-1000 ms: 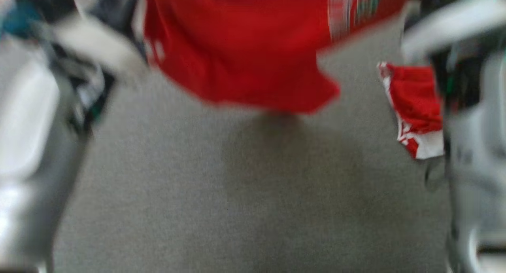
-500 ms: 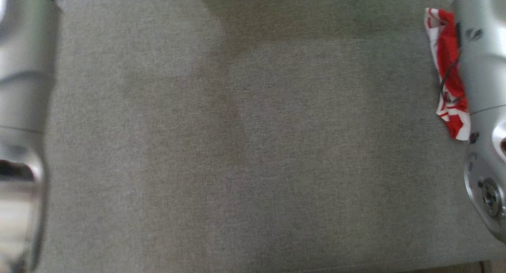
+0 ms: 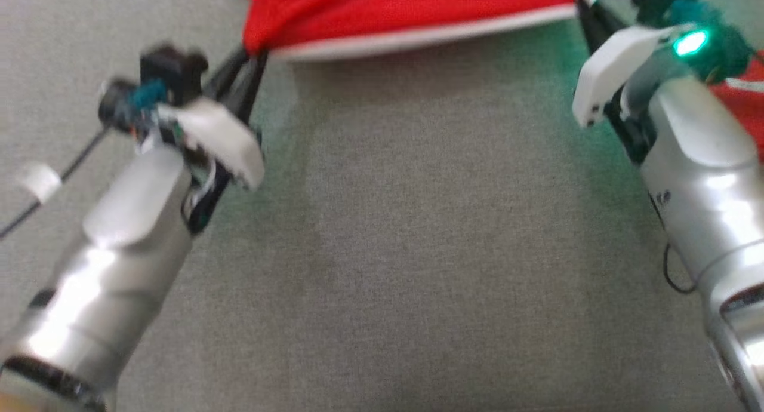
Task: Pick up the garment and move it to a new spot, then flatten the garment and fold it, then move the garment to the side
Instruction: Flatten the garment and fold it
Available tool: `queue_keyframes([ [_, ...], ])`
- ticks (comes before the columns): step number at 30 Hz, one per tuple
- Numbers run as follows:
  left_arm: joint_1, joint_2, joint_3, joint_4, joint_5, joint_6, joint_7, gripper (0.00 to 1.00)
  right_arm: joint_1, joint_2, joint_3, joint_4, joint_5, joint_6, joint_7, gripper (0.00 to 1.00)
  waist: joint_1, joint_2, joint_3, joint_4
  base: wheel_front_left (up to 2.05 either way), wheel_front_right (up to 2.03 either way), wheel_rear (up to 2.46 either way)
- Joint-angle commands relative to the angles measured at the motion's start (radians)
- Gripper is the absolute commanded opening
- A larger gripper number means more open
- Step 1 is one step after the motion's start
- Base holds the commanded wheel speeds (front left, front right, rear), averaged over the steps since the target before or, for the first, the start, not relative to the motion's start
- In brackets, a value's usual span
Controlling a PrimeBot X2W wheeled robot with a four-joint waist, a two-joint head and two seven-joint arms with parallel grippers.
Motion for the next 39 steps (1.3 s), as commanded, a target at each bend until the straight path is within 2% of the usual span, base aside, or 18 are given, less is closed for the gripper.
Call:
queue_keyframes([
  [1, -0.009, 0.063, 0.006, -0.038, -0.022, 0.002, -0.009, 0.00, 0.010, -0.015, 0.044, -0.034, 0.031, -0.001, 0.020, 0.00, 0.0001, 0.0000, -0.040, 0.003, 0.00, 0.00, 0.00],
  [6, 0.097, 0.106, -0.090, -0.104, -0.088, 0.002, 0.002, 0.00, 0.106, -0.107, 0.217, -0.116, 0.169, -0.001, 0.121, 0.00, 0.0001, 0.0000, -0.115, 0.008, 0.00, 0.00, 0.00],
  [11, 0.169, 0.143, -0.140, -0.141, -0.100, 0.002, -0.011, 0.00, 0.190, -0.230, 0.363, -0.242, 0.323, -0.001, 0.214, 0.00, 0.0001, 0.0000, -0.183, 0.007, 0.00, 0.00, 0.00],
  [16, 0.240, 0.160, -0.171, -0.177, -0.103, 0.006, -0.001, 0.00, 0.269, -0.326, 0.459, -0.350, 0.453, -0.001, 0.280, 0.00, 0.0001, 0.0000, -0.255, 0.004, 0.00, 0.00, 0.00],
  [19, 0.315, 0.178, -0.183, -0.233, -0.114, 0.034, 0.007, 0.00, 0.334, -0.382, 0.495, -0.416, 0.534, -0.001, 0.299, 0.00, 0.0001, 0.0000, -0.325, -0.010, 0.00, 0.00, 0.00],
  [27, 0.503, 0.245, -0.190, -0.481, -0.156, 0.144, 0.035, 0.00, 0.470, -0.485, 0.478, -0.567, 0.636, -0.001, 0.287, 0.00, 0.0001, 0.0000, -0.407, -0.043, 0.00, 0.00, 0.00],
  [32, 0.602, 0.297, -0.203, -0.681, -0.176, 0.222, 0.082, 0.00, 0.589, -0.548, 0.411, -0.667, 0.666, -0.001, 0.305, 0.00, 0.0001, 0.0000, -0.417, -0.053, 0.00, 0.00, 0.00],
  [36, 0.633, 0.328, -0.207, -0.799, -0.180, 0.267, 0.116, 0.00, 0.665, -0.592, 0.340, -0.747, 0.643, -0.001, 0.335, 0.00, 0.0001, 0.0000, -0.410, -0.050, 0.00, 0.00, 0.00],
  [39, 0.623, 0.343, -0.195, -0.838, -0.175, 0.289, 0.126, 0.00, 0.681, -0.591, 0.265, -0.790, 0.600, -0.001, 0.356, 0.00, 0.0001, 0.0000, -0.398, -0.045, 0.00, 0.00, 0.00],
])
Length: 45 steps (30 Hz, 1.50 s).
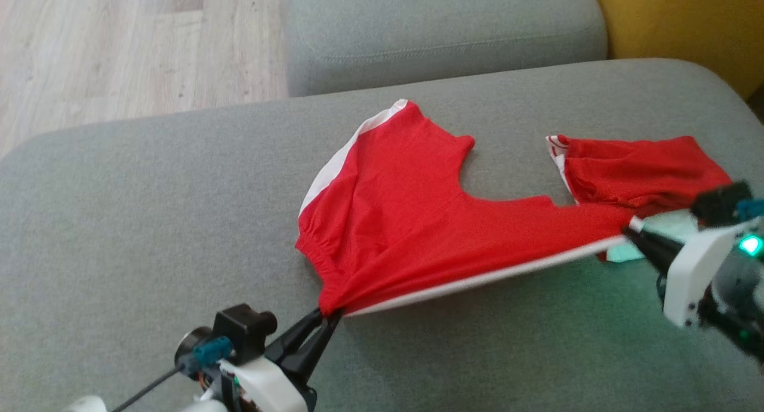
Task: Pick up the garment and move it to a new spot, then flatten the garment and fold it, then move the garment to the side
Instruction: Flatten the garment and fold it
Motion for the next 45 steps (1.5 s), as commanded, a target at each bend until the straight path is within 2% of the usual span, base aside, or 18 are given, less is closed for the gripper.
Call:
queue_keyframes([
  [1, -0.061, 0.051, 0.060, -0.028, 0.006, 0.020, 0.003, 0.00, -0.026, -0.042, -0.054, -0.032, -0.037, -0.001, 0.014, 0.00, 0.0000, -0.0001, 0.011, 0.005, 0.00, 0.00, 0.00],
  [4, -0.092, 0.051, 0.075, -0.034, 0.010, 0.027, 0.008, 0.00, -0.036, -0.010, -0.121, -0.062, -0.089, -0.001, 0.058, 0.00, 0.0000, -0.0001, 0.040, 0.018, 0.00, 0.00, 0.00],
  [14, -0.216, 0.025, 0.102, 0.015, 0.034, 0.010, 0.024, 0.00, -0.174, 0.100, -0.228, -0.087, -0.256, -0.001, 0.200, 0.00, 0.0000, -0.0001, 0.153, 0.090, 0.00, 0.00, 0.00],
  [19, -0.287, -0.004, 0.103, 0.069, 0.041, -0.015, 0.039, 0.00, -0.299, 0.156, -0.224, -0.026, -0.323, -0.001, 0.246, 0.00, 0.0000, -0.0001, 0.217, 0.146, 0.00, 0.00, 0.00],
  [24, -0.366, -0.075, 0.082, 0.158, 0.033, -0.064, 0.072, 0.00, -0.408, 0.207, -0.211, 0.091, -0.365, -0.001, 0.276, 0.00, 0.0000, -0.0001, 0.280, 0.209, 0.00, 0.00, 0.00],
  [35, -0.538, -0.214, 0.068, 0.371, 0.038, -0.137, 0.089, 0.00, -0.639, 0.249, -0.152, 0.311, -0.434, -0.001, 0.226, 0.00, 0.0000, -0.0001, 0.405, 0.309, 0.00, 0.00, 0.00],
  [45, -0.629, -0.292, 0.058, 0.503, 0.046, -0.190, 0.061, 0.00, -0.770, 0.270, -0.067, 0.446, -0.450, -0.001, 0.123, 0.00, 0.0000, -0.0001, 0.463, 0.360, 0.00, 0.00, 0.00],
])
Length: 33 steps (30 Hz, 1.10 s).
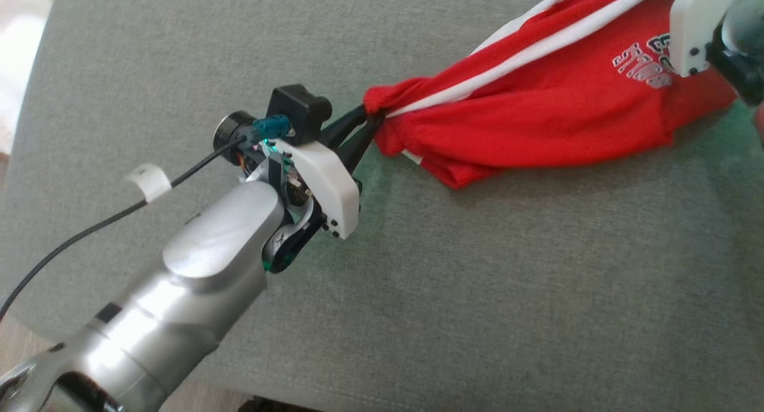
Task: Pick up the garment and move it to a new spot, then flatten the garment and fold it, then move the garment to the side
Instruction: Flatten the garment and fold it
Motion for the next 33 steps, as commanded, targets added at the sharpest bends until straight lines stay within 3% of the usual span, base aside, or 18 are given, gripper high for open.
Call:
queue_keyframes([
  [1, -0.048, 0.018, 0.035, 0.001, 0.011, -0.006, -0.017, 0.00, -0.034, 0.015, 0.015, -0.009, -0.002, -0.001, -0.026, 0.00, -0.0002, 0.0000, 0.009, 0.011, 0.00, 0.00, 0.00],
  [8, -0.073, -0.010, 0.029, 0.056, 0.014, -0.020, -0.036, 0.00, -0.087, 0.023, 0.053, 0.063, 0.004, -0.001, -0.097, 0.00, -0.0002, 0.0000, 0.021, 0.016, 0.00, 0.00, 0.00],
  [9, -0.076, -0.012, 0.030, 0.065, 0.015, -0.017, -0.041, 0.00, -0.096, 0.027, 0.051, 0.077, 0.008, -0.001, -0.111, 1.00, -0.0002, 0.0000, 0.023, 0.015, 0.00, 0.00, 0.00],
  [10, -0.079, -0.014, 0.032, 0.073, 0.017, -0.013, -0.047, 0.38, -0.104, 0.034, 0.051, 0.087, 0.014, -0.001, -0.123, 1.00, -0.0002, 0.0000, 0.023, 0.012, 0.00, 0.00, 0.00],
  [11, -0.080, -0.014, 0.035, 0.081, 0.017, -0.011, -0.055, 1.00, -0.110, 0.040, 0.054, 0.093, 0.020, -0.001, -0.137, 1.00, -0.0002, 0.0000, 0.023, 0.008, 0.00, 0.00, 0.00],
  [21, -0.050, 0.014, 0.122, 0.110, 0.002, 0.055, -0.230, 1.00, -0.069, 0.025, 0.103, 0.057, 0.134, -0.001, -0.362, 1.00, -0.0002, 0.0000, -0.067, -0.078, 0.00, 0.00, 0.00],
  [26, 0.002, 0.068, 0.230, 0.058, -0.029, 0.112, -0.325, 1.00, 0.009, 0.046, 0.050, 0.041, 0.193, -0.001, -0.543, 1.00, -0.0002, 0.0000, -0.158, -0.151, 0.00, 0.00, 0.00],
  [30, 0.067, 0.103, 0.294, -0.023, -0.008, 0.140, -0.343, 1.00, 0.070, 0.078, 0.015, 0.038, 0.182, -0.001, -0.618, 1.00, -0.0002, 0.0000, -0.210, -0.197, 0.00, 0.00, 0.00],
  [33, 0.144, 0.118, 0.353, -0.105, 0.056, 0.185, -0.345, 1.00, 0.125, 0.111, -0.041, 0.029, 0.166, -0.001, -0.645, 1.00, -0.0002, 0.0000, -0.243, -0.226, 0.00, 0.00, 0.00],
])
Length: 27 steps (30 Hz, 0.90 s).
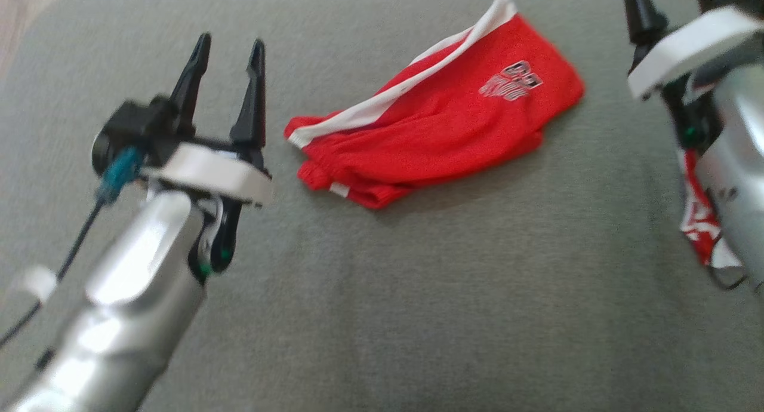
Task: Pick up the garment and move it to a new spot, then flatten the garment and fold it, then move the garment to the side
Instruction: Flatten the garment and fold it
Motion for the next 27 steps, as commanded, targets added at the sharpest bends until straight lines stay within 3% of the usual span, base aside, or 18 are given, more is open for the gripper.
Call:
queue_keyframes([
  [1, 0.015, 0.034, 0.057, -0.043, 0.013, 0.013, -0.009, 1.00, 0.027, 0.020, -0.015, -0.035, -0.015, -0.001, -0.014, 1.00, 0.0002, 0.0000, -0.046, -0.045, 0.00, 0.00, 0.00],
  [6, 0.178, 0.014, 0.140, -0.129, 0.082, 0.030, -0.009, 1.00, 0.166, 0.086, -0.174, -0.136, -0.082, -0.001, -0.020, 1.00, 0.0002, 0.0000, -0.090, -0.080, 0.00, 0.00, 0.00],
  [15, 0.442, -0.056, 0.326, -0.216, 0.222, -0.021, -0.009, 1.00, 0.518, 0.263, -0.381, -0.324, -0.326, -0.001, -0.020, 1.00, 0.0002, 0.0000, -0.151, -0.131, 0.00, 0.00, 0.00],
  [27, 0.531, -0.146, 0.442, -0.196, 0.348, -0.109, -0.009, 1.00, 0.680, 0.300, -0.447, -0.442, -0.376, -0.001, -0.009, 1.00, 0.0002, 0.0000, -0.147, -0.113, 0.00, 0.00, 0.00],
])
